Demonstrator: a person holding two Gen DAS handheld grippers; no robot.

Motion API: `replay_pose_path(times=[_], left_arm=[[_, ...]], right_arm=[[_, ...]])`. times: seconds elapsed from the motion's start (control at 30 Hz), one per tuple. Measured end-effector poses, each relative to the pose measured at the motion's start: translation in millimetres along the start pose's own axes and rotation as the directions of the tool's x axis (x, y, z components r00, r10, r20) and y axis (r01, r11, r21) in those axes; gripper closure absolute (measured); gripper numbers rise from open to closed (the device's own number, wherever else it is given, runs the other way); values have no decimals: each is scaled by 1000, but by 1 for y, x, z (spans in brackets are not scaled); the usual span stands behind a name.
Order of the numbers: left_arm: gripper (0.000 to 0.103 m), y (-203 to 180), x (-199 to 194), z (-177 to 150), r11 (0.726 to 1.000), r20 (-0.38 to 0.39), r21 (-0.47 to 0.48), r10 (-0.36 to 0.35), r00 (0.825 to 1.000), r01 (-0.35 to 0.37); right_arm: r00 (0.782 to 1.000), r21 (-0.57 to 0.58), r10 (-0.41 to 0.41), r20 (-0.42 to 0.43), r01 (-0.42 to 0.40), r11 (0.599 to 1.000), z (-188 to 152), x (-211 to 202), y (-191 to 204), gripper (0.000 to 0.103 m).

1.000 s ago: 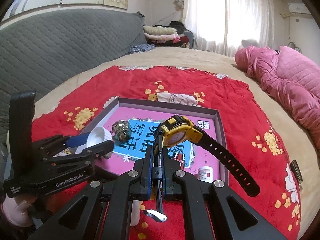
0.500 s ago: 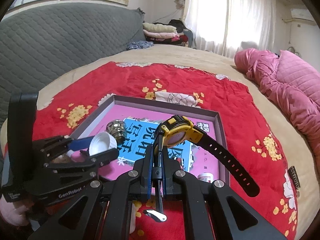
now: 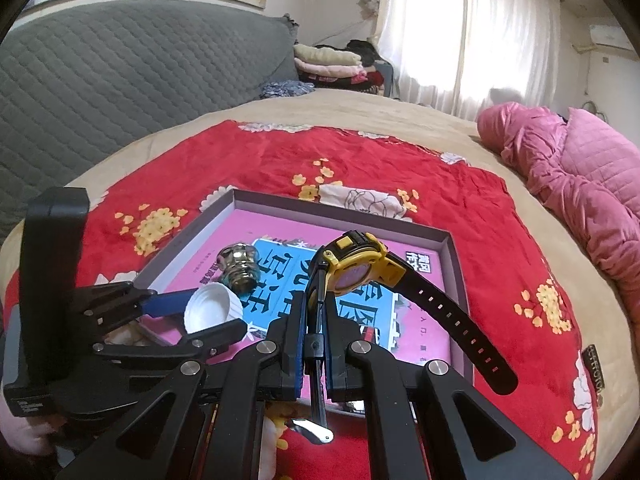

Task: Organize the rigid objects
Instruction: 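Lift the white cap and yellow watch and carry both over the grey box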

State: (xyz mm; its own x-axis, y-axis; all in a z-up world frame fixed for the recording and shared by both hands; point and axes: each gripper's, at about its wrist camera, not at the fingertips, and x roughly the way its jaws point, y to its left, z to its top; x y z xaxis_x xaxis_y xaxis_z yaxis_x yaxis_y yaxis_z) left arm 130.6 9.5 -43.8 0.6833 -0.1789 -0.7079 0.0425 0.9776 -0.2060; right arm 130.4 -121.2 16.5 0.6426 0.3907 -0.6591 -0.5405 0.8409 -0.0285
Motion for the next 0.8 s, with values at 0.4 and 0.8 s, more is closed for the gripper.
replay_pose_path(times=[0.4,0.8], left_arm=[[53,0,4,-2,1000,-15,11,9,1000,-8],[53,6,3,0,1000,-17,-2,13,1000,-13]], right_arm=[[1000,3,18,-7,-18,1000,2,5,2,96],[995,-37,40,-93,-43,998,-14,26,10,96]])
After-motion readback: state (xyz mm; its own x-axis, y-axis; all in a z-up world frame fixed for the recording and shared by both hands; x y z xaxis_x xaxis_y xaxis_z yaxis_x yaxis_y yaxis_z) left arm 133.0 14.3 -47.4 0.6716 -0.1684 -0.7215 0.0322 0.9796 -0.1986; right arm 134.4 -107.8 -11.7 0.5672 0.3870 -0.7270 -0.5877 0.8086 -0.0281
